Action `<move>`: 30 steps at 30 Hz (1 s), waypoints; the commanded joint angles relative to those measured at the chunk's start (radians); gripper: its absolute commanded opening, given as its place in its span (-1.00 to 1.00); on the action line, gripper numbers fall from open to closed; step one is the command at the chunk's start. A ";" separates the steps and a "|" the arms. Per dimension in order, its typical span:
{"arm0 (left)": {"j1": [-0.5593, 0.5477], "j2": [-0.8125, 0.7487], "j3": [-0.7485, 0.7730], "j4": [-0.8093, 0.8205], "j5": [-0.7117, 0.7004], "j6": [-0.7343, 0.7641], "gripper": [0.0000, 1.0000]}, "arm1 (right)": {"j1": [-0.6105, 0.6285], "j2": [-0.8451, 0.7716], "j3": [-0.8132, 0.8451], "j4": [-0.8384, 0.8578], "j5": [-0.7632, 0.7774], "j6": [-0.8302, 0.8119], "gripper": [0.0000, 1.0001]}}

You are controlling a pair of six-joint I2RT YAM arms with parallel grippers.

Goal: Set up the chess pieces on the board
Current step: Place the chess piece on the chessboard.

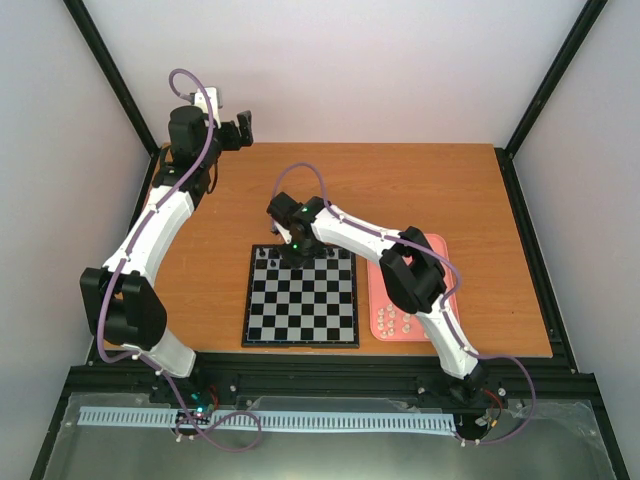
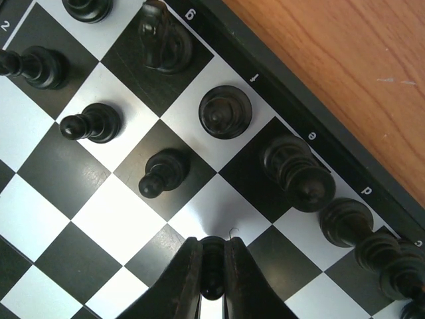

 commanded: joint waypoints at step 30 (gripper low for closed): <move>-0.002 -0.007 0.021 0.012 -0.006 0.011 1.00 | 0.003 0.062 0.054 0.015 0.014 -0.016 -0.77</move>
